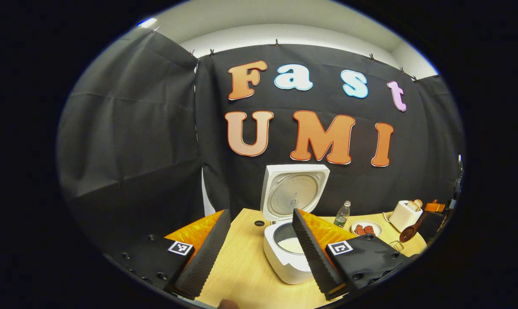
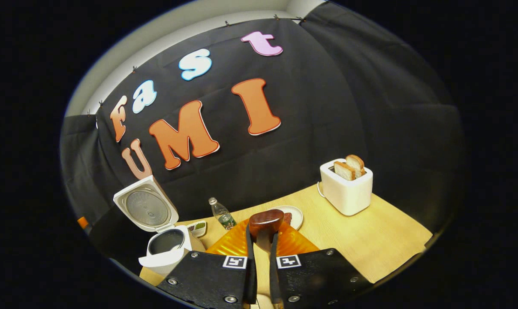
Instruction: Close the left gripper, press the button to open the rice cooker; take a wooden spoon from the chopstick holder with the right hand, scoop a spoonful of rice and pour it into the rice cooker, then put the wooden spoon back into the chopstick holder.
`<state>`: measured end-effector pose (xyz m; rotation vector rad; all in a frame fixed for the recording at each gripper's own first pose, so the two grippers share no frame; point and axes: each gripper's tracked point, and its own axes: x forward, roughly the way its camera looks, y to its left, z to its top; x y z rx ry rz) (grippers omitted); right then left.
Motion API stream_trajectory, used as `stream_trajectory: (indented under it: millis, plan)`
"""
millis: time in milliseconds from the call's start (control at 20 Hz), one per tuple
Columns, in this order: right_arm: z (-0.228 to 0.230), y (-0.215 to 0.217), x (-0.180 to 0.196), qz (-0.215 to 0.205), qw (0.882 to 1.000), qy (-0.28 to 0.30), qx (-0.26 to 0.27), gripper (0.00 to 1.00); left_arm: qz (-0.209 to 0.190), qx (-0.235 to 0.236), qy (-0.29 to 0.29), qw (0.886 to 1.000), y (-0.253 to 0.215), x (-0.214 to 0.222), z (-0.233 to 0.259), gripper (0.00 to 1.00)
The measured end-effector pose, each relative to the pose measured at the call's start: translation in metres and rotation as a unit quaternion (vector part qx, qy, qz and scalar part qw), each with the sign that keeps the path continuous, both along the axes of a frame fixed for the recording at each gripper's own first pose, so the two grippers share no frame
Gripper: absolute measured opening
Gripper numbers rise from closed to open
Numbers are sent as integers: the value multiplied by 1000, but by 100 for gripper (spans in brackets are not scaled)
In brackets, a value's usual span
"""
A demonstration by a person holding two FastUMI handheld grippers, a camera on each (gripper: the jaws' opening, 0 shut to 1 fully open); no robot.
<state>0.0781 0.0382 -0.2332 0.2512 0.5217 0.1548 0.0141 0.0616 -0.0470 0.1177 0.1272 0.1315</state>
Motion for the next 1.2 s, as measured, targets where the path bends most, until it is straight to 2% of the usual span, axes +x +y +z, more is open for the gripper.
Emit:
stream_trajectory:
  millis: [250, 400, 500, 700, 900, 1050, 1100, 1150, 1200]
  plan:
    - [-44, -11, -1, -6, 999, 33, 9, 11, 17, -3, -3, 1000, -9, -7, 4, 96]
    - [-68, -13, -3, -8, 998, 55, 20, 11, 25, -4, -6, 1000, -12, -13, 8, 100]
    - [-83, -12, -4, -7, 997, 70, 28, 11, 31, -1, -6, 1000, -12, -18, 10, 96]
    - [-97, -13, -2, -12, 995, 80, 49, 13, 50, 15, -7, 999, -5, -27, 17, 96]
    - [-110, -27, -7, -29, 994, 100, 45, 22, 63, 6, -9, 998, -2, -31, 21, 98]
    - [-99, -40, -2, -48, 995, 81, 40, 28, 58, 7, -15, 998, -8, -28, 28, 96]
    - [-95, -48, -3, -54, 995, 77, 33, 32, 57, 11, -19, 998, -8, -26, 31, 96]
    - [-92, -56, -3, -57, 995, 73, 27, 44, 55, 15, -20, 998, -10, -24, 33, 98]
    - [-89, -63, -4, -60, 996, 71, 18, 49, 56, 19, -23, 998, -12, -23, 35, 98]
